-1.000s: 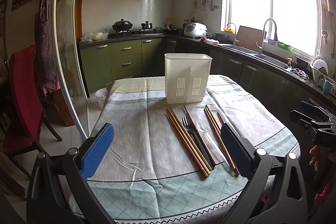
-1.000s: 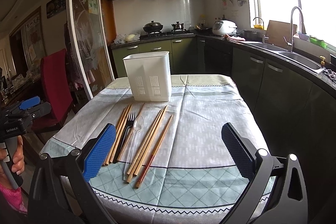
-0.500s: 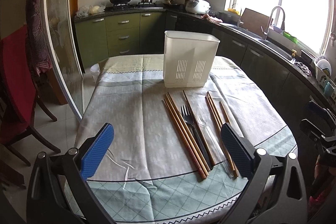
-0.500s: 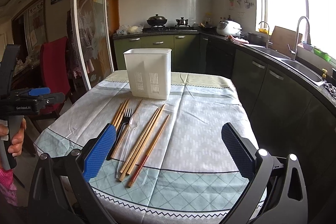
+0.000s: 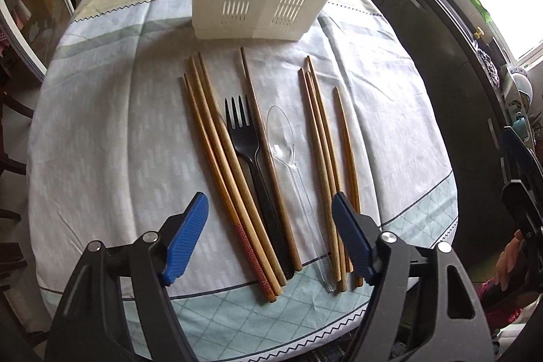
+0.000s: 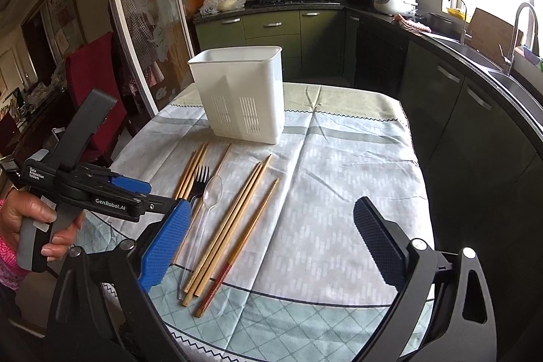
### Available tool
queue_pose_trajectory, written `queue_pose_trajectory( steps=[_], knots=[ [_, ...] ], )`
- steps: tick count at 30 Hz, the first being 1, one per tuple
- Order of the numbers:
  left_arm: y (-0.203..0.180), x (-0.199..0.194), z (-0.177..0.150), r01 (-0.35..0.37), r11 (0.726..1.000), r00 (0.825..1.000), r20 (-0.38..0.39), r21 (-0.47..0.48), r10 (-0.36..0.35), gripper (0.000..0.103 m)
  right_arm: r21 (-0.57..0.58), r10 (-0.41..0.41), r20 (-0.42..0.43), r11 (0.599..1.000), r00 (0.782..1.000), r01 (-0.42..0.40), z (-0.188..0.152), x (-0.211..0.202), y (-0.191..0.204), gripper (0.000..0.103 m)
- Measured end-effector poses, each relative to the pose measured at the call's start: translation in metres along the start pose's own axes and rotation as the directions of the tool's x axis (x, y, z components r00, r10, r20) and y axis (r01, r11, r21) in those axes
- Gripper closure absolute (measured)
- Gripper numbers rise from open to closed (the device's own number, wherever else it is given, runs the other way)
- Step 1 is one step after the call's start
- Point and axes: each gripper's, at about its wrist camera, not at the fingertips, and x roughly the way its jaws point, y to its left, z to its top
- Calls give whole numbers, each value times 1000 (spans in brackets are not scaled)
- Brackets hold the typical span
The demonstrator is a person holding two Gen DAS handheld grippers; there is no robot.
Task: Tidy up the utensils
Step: 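Lower the left tool onto the black fork and close on it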
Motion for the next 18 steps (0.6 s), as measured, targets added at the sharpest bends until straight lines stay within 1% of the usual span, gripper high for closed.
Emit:
queue_pose_trajectory(
  steps=[1,4,6,8,10,13,18],
  knots=[
    [-3,2,2,-7,1000,1000,-9,-1,7,39,1,-6,-6,1000,1000,6,2,2,-3,25],
    [-9,9,10,-12,1000,999,-32,-8,12,46,7,-24,-19,1000,1000,24,4,8,-12,36],
    [-11,14,14,-10,1000,998,-55,-15,9,53,11,-20,-27,1000,999,21,4,12,-19,37],
    [-11,21,17,-15,999,997,-77,-30,13,64,12,-22,-34,1000,999,22,3,15,-24,38],
    [-10,28,21,-37,998,995,-96,-43,32,70,14,-20,-39,1000,999,21,1,18,-28,40],
    [-5,37,24,-70,996,992,-110,-58,63,72,18,-7,-45,1000,999,7,0,22,-32,40],
    [-3,46,30,-108,991,988,-122,-74,99,81,14,3,-37,1000,999,-3,-2,22,-34,40]
  ],
)
